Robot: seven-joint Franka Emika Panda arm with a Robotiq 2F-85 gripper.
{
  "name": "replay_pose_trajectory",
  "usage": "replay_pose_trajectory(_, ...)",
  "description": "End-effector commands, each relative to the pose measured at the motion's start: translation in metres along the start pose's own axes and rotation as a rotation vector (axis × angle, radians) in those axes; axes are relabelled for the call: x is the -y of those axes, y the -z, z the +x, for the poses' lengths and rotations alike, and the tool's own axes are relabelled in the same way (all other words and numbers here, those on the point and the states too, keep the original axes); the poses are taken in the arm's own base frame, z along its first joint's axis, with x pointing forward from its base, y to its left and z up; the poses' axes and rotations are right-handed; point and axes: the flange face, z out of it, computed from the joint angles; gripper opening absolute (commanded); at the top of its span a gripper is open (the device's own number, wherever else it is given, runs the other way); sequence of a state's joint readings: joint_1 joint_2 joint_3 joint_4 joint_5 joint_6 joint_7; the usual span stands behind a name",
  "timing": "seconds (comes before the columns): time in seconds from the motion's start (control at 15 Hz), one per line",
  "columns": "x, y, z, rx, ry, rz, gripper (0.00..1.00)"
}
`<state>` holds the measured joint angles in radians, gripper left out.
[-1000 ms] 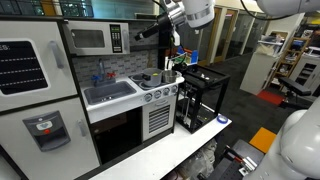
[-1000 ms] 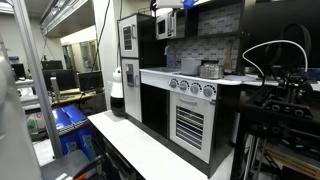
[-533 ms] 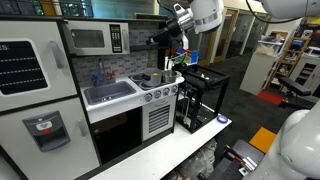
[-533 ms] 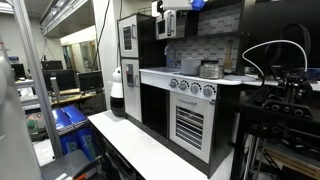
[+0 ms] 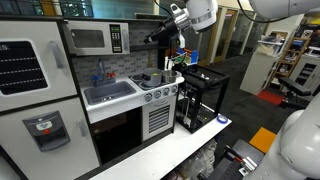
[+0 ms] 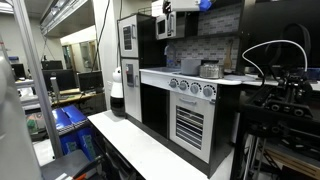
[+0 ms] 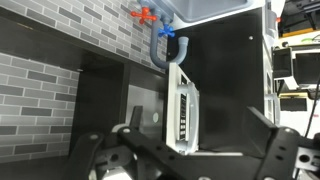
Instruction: Open the microwave door
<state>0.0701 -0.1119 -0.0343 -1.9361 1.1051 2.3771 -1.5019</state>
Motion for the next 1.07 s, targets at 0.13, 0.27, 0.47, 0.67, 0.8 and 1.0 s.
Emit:
replay_pose_trajectory(0.13,-0.026,-0.033,0.022,-0.042,0.050,0.142,1.00)
replay_pose_trajectory(0.27,-0.033,-0.041,0.025,-0.049,0.059,0.183,1.00)
replay_pose_trajectory(0.47,-0.042,-0.053,0.028,-0.061,0.062,0.224,1.00)
replay_pose_trajectory(0.67,-0.049,-0.066,0.030,-0.063,0.064,0.248,1.00)
replay_pose_trajectory(0.8,-0.051,-0.076,0.035,-0.063,0.071,0.258,1.00)
replay_pose_trajectory(1.0,-0.049,-0.090,0.045,-0.070,0.090,0.278,1.00)
